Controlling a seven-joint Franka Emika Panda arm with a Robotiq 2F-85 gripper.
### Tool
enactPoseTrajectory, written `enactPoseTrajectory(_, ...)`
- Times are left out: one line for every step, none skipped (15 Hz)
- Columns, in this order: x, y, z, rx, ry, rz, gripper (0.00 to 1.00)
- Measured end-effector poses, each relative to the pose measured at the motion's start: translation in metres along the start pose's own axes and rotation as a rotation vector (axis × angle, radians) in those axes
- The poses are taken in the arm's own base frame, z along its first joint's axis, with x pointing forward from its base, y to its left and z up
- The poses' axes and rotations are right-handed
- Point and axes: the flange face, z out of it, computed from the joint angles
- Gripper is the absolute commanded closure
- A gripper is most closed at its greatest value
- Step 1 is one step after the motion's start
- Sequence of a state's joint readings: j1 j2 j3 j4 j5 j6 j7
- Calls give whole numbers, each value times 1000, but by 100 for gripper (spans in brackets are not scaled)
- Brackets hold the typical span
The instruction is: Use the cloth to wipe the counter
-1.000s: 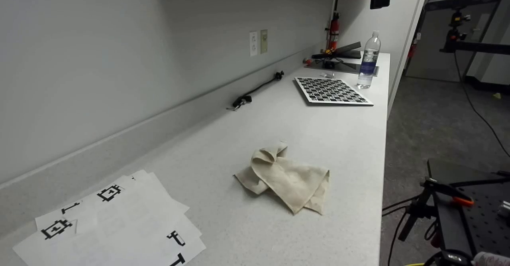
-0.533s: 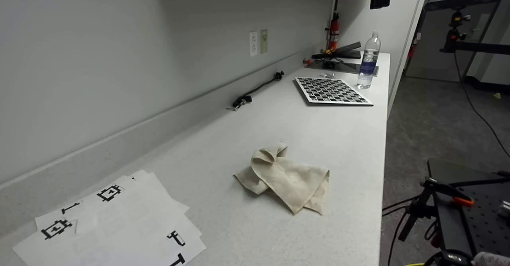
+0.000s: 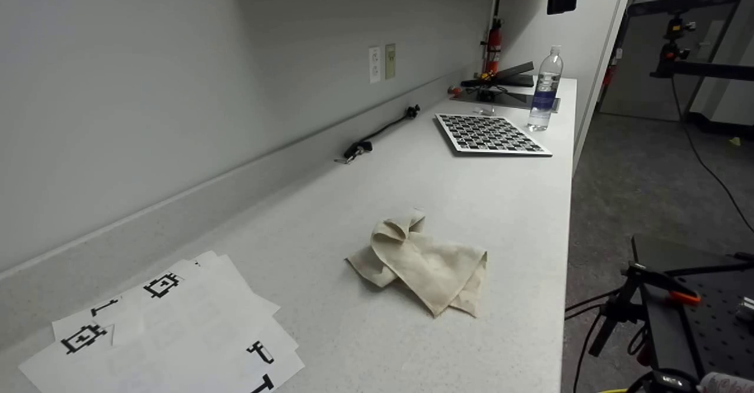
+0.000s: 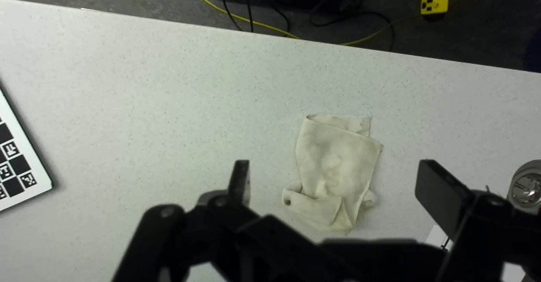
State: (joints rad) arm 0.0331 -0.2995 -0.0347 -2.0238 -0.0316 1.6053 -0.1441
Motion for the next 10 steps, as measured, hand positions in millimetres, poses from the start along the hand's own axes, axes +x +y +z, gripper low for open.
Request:
enactPoseTrajectory(0, -1, 1, -3, -3, -2, 0)
enactPoseTrajectory(1, -2, 3, -8, -7, -4, 0)
enactPoseTrajectory(1, -3, 5, -10, -12, -7, 0)
enactPoseTrajectory(2, -5, 8, -11, -20, -10, 0)
enactPoseTrajectory(2, -6, 13, -11, -29, -13, 0)
enactPoseTrajectory(2, -7, 18, -10, -40, -15, 0)
enactPoseTrajectory(2, -8, 25, -9, -54, -17, 0)
enactPoseTrajectory(2, -8, 33, -7, -69, -18, 0)
enactPoseTrajectory(2, -9, 41, -4, -86, -19, 0)
enactPoseTrajectory(2, -9, 51, -1, -103, -19, 0)
